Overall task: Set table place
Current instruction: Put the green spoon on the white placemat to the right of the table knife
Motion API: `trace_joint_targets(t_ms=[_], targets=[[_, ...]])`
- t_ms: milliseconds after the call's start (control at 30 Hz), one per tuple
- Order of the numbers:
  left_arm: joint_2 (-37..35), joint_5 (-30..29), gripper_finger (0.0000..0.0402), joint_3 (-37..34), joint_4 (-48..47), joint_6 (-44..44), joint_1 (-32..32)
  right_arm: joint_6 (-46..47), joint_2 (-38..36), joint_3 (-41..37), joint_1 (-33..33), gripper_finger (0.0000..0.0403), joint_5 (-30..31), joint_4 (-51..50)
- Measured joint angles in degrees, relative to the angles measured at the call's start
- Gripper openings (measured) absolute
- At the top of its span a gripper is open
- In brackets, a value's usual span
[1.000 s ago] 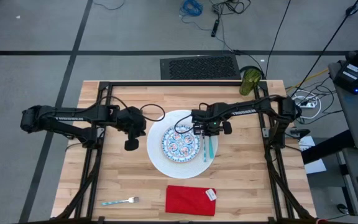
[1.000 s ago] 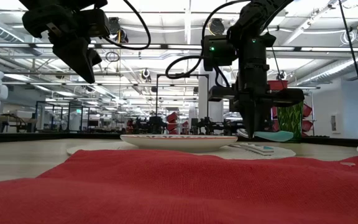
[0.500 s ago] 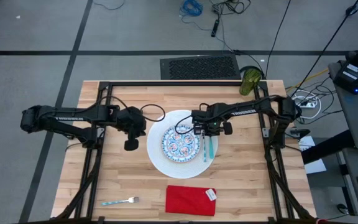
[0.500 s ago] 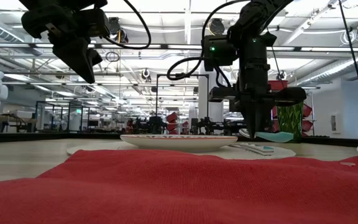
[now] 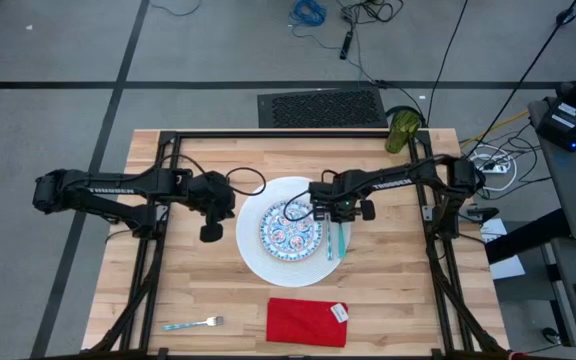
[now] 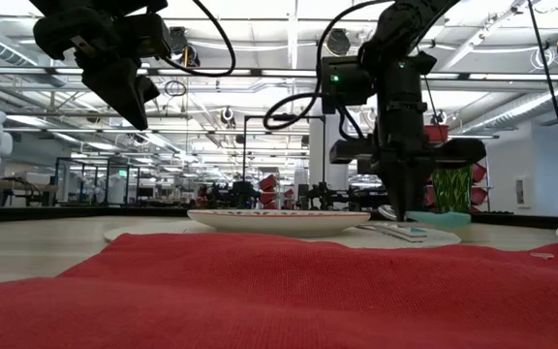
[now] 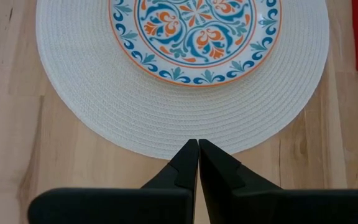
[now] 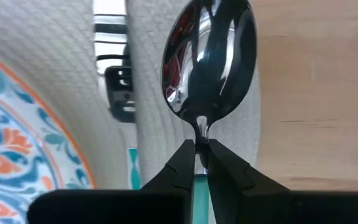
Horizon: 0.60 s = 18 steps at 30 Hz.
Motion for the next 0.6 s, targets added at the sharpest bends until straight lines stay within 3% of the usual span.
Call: trace_joint_targets(t_ms=[600], targets=[[0.00, 0.00, 0.0000, 0.00, 0.00, -0.02, 0.02, 0.45, 0.00, -0.66, -0.07, 0.0015, 0.04, 2.50]])
